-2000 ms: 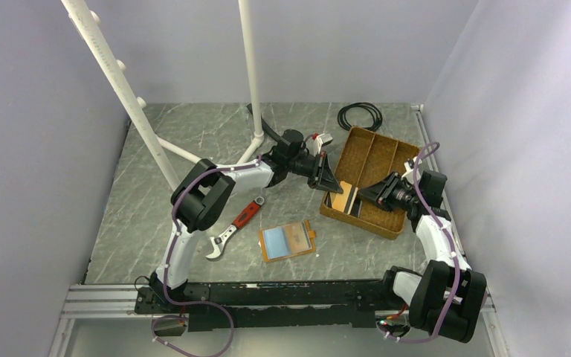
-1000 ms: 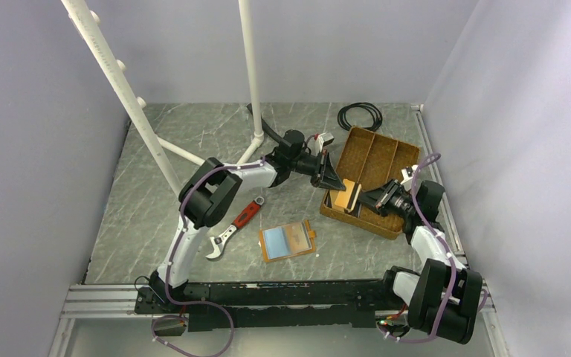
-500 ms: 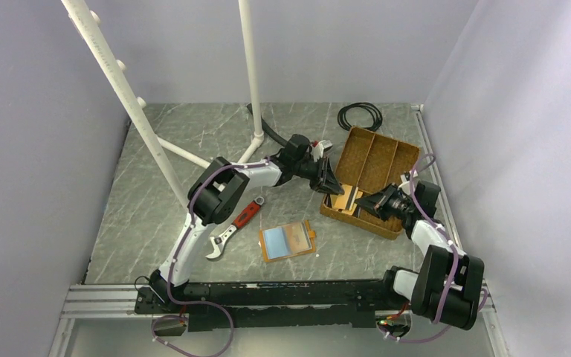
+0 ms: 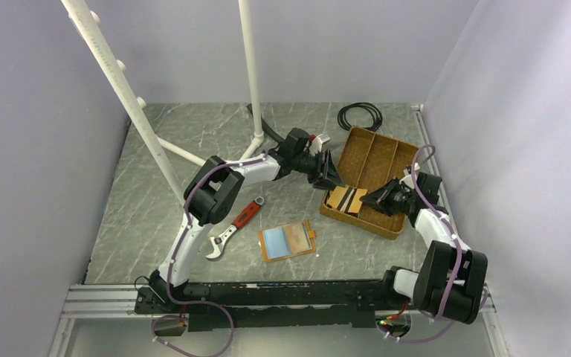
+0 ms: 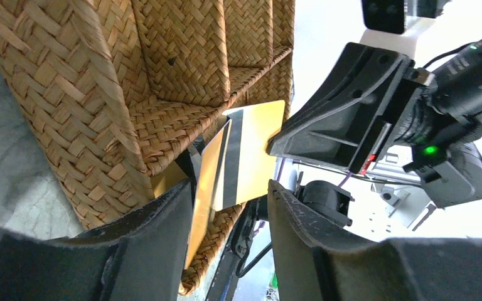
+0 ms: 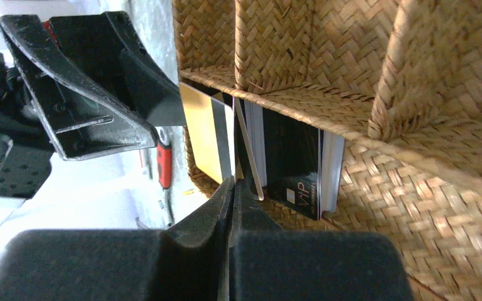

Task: Put the credit cards into the card holder
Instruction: Pick up the credit card from the storage box.

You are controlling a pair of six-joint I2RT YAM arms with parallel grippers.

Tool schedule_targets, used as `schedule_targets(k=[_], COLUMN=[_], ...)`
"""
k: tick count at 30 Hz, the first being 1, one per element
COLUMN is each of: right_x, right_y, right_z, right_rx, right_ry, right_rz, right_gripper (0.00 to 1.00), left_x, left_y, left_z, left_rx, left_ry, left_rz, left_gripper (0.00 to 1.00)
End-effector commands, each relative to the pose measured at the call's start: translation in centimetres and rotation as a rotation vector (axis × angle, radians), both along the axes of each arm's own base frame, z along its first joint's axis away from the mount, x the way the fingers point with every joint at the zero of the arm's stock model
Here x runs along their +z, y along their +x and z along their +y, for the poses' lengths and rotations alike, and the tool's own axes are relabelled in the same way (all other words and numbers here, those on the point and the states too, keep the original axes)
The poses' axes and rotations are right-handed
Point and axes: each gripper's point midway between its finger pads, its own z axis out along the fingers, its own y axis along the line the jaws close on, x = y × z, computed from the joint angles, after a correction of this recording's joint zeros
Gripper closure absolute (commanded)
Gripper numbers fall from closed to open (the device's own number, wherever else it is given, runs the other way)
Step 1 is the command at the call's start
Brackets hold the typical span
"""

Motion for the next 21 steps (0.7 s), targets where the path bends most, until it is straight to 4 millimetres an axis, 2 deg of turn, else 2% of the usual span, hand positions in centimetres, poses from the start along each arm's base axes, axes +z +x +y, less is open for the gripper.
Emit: schedule_targets(k=[1,6,9,11,12,15,18,21], right_x=[0.9,2.9,4.6,6.2,7.1,9.1,8.9,7.8], right_y=[0.0,0.0,0.6,1.0,1.1,0.3,-1.4,-3.7], right_z=[-2.1,-3.3,-3.2,-1.3,0.0,4.2,7.8,10.8], right_rx=[-0.057,-0.1,-0.105,-0.047,-0.004,0.156,0.337,0.507], right_ry=[-0.169,-0.316,-0.445,-0.502,-0.525,-0.558,-0.464,-0.344], right_rz=[0.024,0.011,-0.009,-0.069,-0.107,-0.2,-0.218,-0.181], right_gripper=[1.0,1.0,1.0,1.0,1.0,1.0,1.0,1.0], left_x=[-0.2,0.4,1.4,2.2,2.8,4.7,6.4,6.1], left_y=[0.2,-0.2,-0.3,-0.5,-0.7,-1.0,-2.3,-5.0], left_z=[0.9,1.5,1.9,2.6,3.2,6.0,9.4,12.5], left_rx=[0.036,0.042,0.045,0.05,0.057,0.086,0.1,0.099], left_ry=[0.075,0.112,0.138,0.156,0.171,0.222,0.271,0.317], left_rz=[-0.047,-0.054,-0.058,-0.082,-0.097,-0.142,-0.182,-0.179], left_gripper=[0.46,0.41,0.25,0.22,0.16,0.12,0.11,0.1])
